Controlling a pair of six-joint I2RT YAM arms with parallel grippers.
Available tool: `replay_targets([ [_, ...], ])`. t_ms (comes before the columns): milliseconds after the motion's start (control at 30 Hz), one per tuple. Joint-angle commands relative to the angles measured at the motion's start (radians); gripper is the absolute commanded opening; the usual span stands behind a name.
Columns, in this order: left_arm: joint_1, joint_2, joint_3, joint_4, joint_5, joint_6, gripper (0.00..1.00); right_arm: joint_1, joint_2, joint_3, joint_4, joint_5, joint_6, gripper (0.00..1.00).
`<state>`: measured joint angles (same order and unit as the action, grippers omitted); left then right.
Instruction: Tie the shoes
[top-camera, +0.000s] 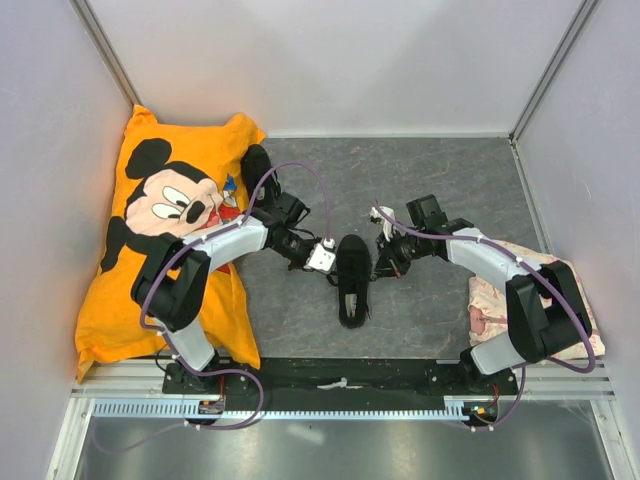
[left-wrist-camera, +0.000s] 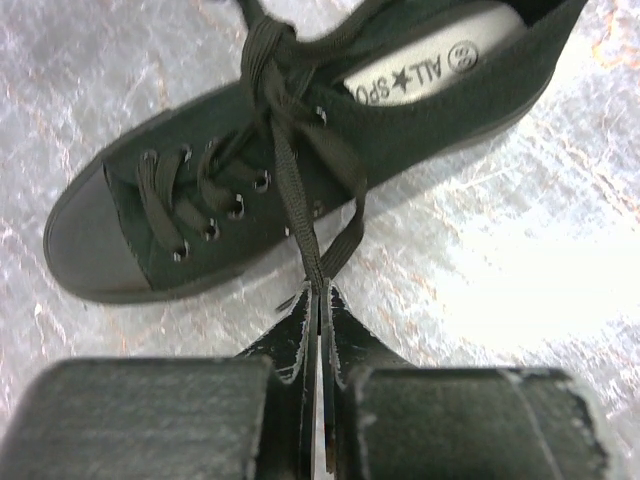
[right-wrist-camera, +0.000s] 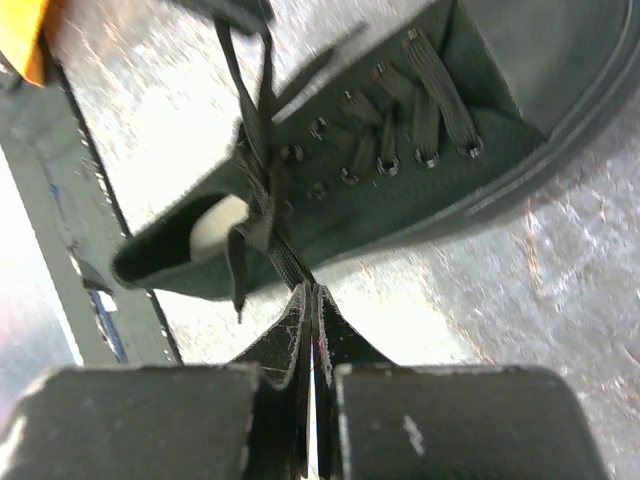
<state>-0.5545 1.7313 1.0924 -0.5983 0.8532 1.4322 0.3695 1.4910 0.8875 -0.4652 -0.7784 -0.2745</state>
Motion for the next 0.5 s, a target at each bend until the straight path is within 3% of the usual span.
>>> replay_targets([
  [0,0.037,-0.049,-0.023,0.002,-0.02,-0.013,0.02,-0.012,-0.018,-0.015,-0.033,0.056,-0.061,0.0],
  [467,0.09,-0.047,-0.065,-0.015,-0.045,0.054,0.02,-0.052,-0.003,-0.027,-0.066,0.125,-0.13,0.0],
])
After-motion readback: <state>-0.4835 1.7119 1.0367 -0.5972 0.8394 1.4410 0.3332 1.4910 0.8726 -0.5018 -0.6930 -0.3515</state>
